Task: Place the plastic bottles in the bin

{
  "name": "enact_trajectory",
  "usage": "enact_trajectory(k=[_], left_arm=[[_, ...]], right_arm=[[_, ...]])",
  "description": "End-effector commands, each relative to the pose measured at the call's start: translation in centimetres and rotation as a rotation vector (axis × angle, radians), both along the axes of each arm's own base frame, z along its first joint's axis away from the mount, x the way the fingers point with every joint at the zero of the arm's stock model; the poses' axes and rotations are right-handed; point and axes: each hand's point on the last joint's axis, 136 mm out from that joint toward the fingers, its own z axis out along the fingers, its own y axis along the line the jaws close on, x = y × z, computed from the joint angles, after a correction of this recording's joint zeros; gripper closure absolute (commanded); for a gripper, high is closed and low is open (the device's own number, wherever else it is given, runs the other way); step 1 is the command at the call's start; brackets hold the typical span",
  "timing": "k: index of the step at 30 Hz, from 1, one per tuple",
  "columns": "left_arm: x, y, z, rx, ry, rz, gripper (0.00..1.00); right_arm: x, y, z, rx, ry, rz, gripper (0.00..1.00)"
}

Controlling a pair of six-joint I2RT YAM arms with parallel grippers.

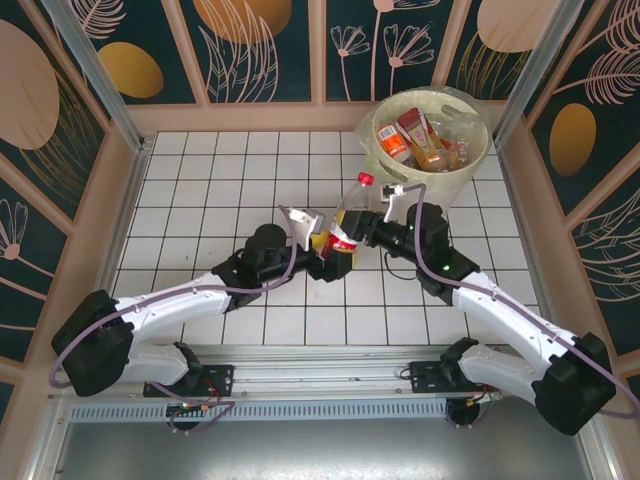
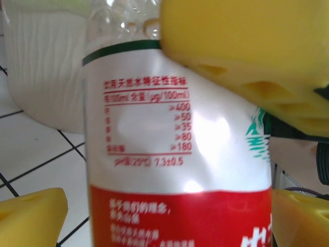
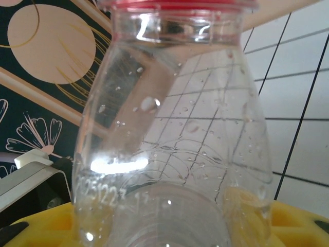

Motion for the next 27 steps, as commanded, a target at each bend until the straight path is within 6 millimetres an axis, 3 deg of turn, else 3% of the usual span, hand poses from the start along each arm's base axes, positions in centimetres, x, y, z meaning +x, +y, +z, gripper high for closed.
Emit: enact_trajectory(k=[1,6,13,16,20,27], left_arm=[[-0.2,0.3,3.5,-0.062,-0.108,0.001,0.01],[-1.4,0.9,5.9,-0.078,-0.194,-0.040,0.01],[-2.8,2.5,8.7,-0.082,-0.290,-0.052,0.01],[-3.0,3.1,9.2,-0.088,-0.308,-0.034,0.01],[-3.1,3.5,9.0,-0.073,-0.308,-0.026,0.01],[-3.0,3.9,9.0,-0.068,-0.316,-0.009,0.01]], right_arm=[[-0.1,-1.1,3.2,-0.050,-0.102,-0.040,0.47],[0.4,-3.9,6.2,-0.138,-0.189,-0.146,0.47],[1.2,-7.8,12.2,-0.240,-0.335,-0.288,0.47],[2.6,-10.7,14.5,-0.276,-0.372,-0.391,0.47],[4.1,-13.2,17.1,-0.336,-0.412,-0.482,0.47],[7.5,-16.7,19.4,-0.481,-0.437,-0.642,0.47]])
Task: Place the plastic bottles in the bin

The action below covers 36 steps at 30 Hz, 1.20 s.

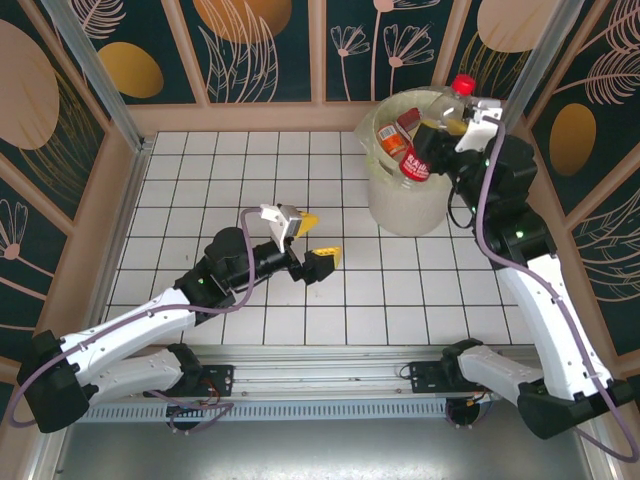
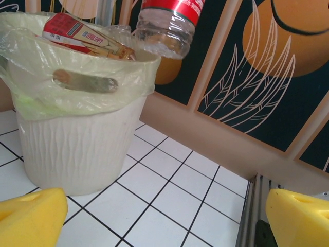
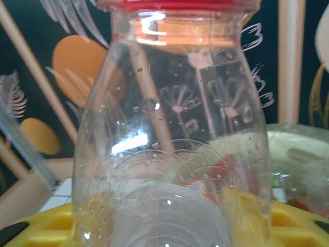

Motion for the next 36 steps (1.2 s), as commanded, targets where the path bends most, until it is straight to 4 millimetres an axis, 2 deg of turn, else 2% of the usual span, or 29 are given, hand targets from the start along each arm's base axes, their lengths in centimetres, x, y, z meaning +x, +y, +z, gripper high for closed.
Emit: enact_trajectory(k=[1,9,17,26,31,36], left_arm=[[-0.1,0.4,0.6,0.004,-0.033,0.017,0.01],[0.2,0.4,0.1,0.039,-0.014,0.031,0.01],[0.9,-0.2,0.0,0.052,0.004,0.037,0.01],[1.4,-0.6,-0.3,0.073,0.012,0.043,0.01],[1.4,-0.7,-0.8,0.083,0.022,0.044,0.01],[1.5,-0.6,-0.8,0.087,0.020,0.048,0.01]], right_arm=[[1.5,-2.0,0.5,-0.110,-0.002,-0.093,0.46],[4.9,-5.6,1.4,-0.291,0.010,-0.275,0.46],[8.3,-7.6,-0.2,-0.475,0.075,-0.407,0.46],[10.8,-8.6,-2.8,-0.611,0.158,-0.468,0.42],[12.2,-8.9,-3.9,-0.632,0.173,-0.479,0.40],[13.5,-8.0,-5.4,-0.645,0.221,-0.413,0.37]])
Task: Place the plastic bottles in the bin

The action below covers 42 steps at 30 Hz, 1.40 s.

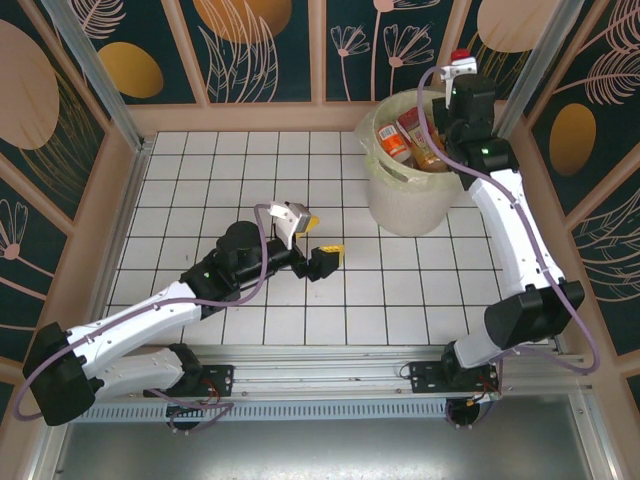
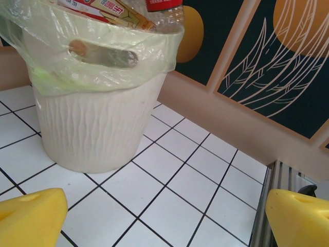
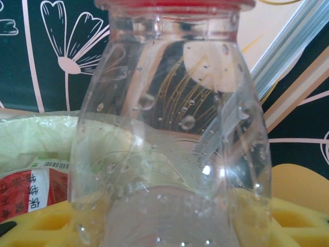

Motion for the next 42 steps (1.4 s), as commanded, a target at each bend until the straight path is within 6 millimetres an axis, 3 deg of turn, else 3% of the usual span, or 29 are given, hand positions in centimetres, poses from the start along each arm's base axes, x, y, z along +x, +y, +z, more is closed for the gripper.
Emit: enact_trajectory(k=[1,15,20,24,33,42], left_arm=[[0.1,-0.1,1.2,-0.009,-0.032,0.002,0.01],[0.2,-0.4,0.6,-0.008,-0.023,-0.003,0.01],[0.1,-0.3,0.5,-0.010,-0.022,-0.002,0.01],[0.1,-0.2,0.5,-0.009,-0.023,-0.002,0.01],[0.0,-0.2,0.2,-0.007,-0.018,-0.003,0.02],[0.0,-0.2,0.0,-0.002,-0.016,-0.001,0.01]], right_arm=[[0.7,0.1,-0.2,-0.009,0.027,0.009,0.36],[1.5,1.7,0.6,0.072,0.008,0.083,0.13],[1.1,1.4,2.5,0.211,-0.049,0.125,0.15],[0.8,1.2,2.9,0.377,-0.054,0.222,0.24],[2.5,0.0,-0.5,0.510,0.062,0.256,0.33],[1.3,-0.1,-5.8,0.492,0.169,0.242,0.37]])
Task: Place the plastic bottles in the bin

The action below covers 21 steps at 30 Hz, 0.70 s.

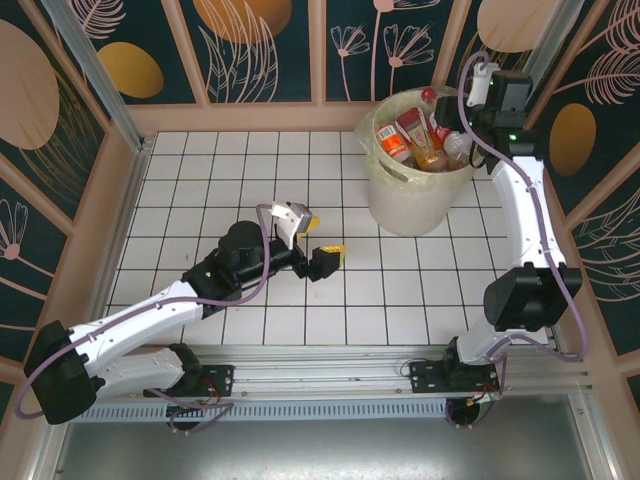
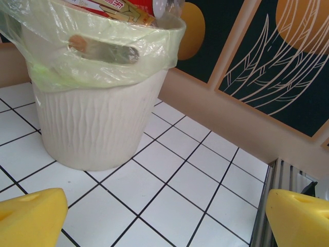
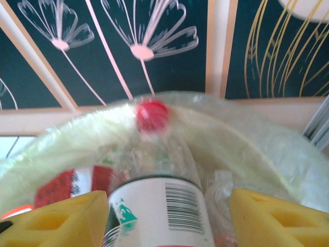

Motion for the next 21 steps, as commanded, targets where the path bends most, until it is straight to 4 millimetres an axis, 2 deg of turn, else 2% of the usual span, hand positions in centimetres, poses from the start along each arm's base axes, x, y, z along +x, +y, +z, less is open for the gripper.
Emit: enact_trajectory(k=[1,4,10,16,21], left_arm=[[-0.1,0.0,0.4,-0.008,-0.021,-0.002,0.01],[-0.1,-0.1,0.4,-0.008,-0.020,-0.004,0.01],[-0.1,-0.2,0.4,-0.012,-0.015,-0.008,0.01],[-0.2,0.1,0.7,-0.017,-0.017,-0.002,0.01],[-0.2,0.2,0.7,-0.017,-0.016,0.004,0.01]], right_arm=[[-1.3,-0.1,-1.0,-0.012,0.024,0.002,0.38],[-1.8,-0.5,-1.1,-0.026,0.015,-0.011,0.42],[-1.5,-0.5,0.7,-0.022,-0.023,-0.012,0.43],[-1.0,-0.4,2.7,-0.003,-0.067,-0.012,0.29],[-0.2,0.2,2.9,0.021,-0.060,0.014,0.33]])
